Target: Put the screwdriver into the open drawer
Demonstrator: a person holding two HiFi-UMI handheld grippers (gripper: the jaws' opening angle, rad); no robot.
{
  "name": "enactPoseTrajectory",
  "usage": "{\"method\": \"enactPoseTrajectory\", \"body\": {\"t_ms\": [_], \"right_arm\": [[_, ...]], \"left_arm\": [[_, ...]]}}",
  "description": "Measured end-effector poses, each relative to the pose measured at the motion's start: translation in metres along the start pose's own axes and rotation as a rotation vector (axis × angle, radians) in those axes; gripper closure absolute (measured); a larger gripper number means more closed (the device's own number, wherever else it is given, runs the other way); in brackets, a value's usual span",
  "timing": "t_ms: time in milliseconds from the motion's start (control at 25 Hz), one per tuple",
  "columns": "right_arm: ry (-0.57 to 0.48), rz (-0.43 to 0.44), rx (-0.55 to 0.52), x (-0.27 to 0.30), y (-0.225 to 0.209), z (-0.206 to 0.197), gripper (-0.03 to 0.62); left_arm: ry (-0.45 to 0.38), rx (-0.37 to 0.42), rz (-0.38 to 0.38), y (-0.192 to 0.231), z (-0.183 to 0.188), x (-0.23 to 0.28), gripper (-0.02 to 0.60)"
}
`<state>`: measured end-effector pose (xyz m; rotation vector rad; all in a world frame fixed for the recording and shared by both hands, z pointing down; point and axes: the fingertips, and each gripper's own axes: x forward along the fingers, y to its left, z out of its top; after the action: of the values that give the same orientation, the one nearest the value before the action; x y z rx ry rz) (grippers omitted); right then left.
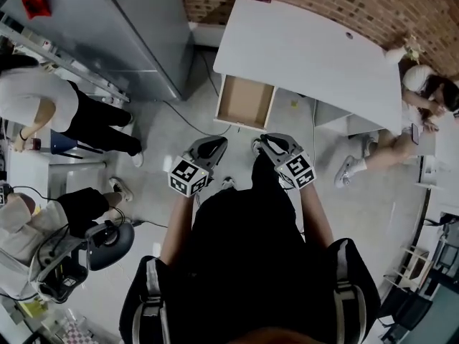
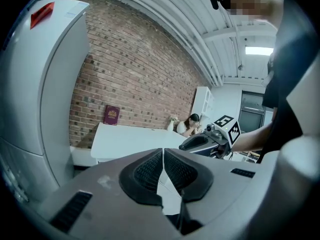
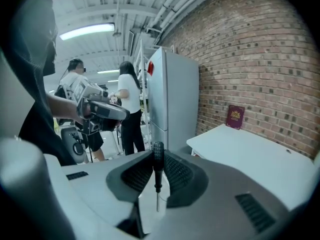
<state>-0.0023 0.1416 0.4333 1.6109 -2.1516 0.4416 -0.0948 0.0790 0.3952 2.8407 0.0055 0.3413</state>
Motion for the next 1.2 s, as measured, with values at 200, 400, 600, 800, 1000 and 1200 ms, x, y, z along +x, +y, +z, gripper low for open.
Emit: {"method": "enactPoseTrajectory", "body": {"t_ms": [200,400,600,800,1000,1200], "right_arm": [[0.020,0.027,0.004,0.016,-0.016,-0.003,0.471],[0.036,0.065,-0.009,0.030,-0.029,-0.001,0.471],[0.064,0.087,-0.016,0.043,-0.044,-0.006,0.471],[0.147,0.112,-0.090,0.062,-0.051,-0.024,0.471],[0.192,0.161,-0.105,0.081,-0.058,-0.035,0.471],[0.233,0.213,-0.109,0.096,-0.071,-0.046,0.471]], "left_arm": [[0.017,-0.026,0.028,0.014,-0.001,0.012,0.561],[0.039,-0.046,0.051,0.025,-0.004,0.021,0.561],[0.064,-0.071,0.081,0.033,-0.013,0.025,0.561],[0.054,-0.092,0.119,0.043,-0.007,0.029,0.561],[0.059,-0.116,0.148,0.058,-0.007,0.032,0.561],[0.074,-0.149,0.175,0.068,-0.010,0.043,0.561]]}}
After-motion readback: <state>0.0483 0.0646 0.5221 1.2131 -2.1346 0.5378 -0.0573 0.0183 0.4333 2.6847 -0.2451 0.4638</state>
